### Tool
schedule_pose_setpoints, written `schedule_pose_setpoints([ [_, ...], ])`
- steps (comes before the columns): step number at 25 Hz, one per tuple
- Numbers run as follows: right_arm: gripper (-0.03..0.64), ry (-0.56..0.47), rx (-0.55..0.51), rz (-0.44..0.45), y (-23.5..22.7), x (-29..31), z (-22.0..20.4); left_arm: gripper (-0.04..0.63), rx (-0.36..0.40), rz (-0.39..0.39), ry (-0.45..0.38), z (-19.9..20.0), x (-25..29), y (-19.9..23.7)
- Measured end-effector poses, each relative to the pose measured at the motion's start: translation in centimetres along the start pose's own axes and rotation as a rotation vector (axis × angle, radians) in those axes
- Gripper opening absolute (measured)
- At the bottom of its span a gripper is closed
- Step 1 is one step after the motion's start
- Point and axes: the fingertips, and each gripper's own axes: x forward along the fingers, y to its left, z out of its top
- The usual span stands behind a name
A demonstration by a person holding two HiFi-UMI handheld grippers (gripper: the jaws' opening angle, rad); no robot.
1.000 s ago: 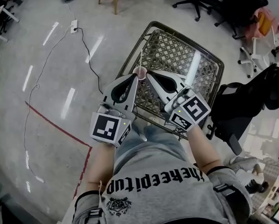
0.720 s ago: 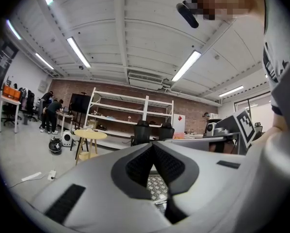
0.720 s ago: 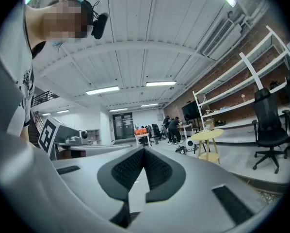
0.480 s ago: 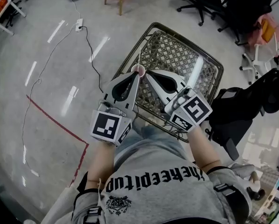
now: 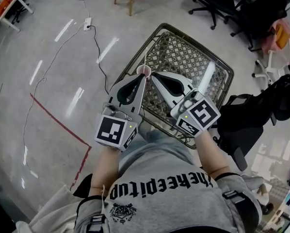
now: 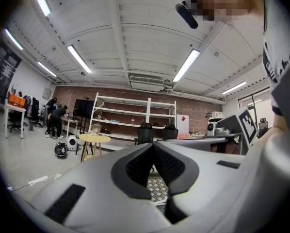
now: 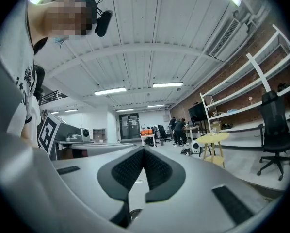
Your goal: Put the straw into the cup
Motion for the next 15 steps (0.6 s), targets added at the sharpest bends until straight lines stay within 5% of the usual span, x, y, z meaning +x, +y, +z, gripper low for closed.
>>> schedule_pose_setpoints([
  [15, 0.003, -0.016, -0.003, 0.026, -0.46, -0.02, 0.68, 0.032, 0.027, 0.014, -0.001, 0.68, 0.81, -0.49],
])
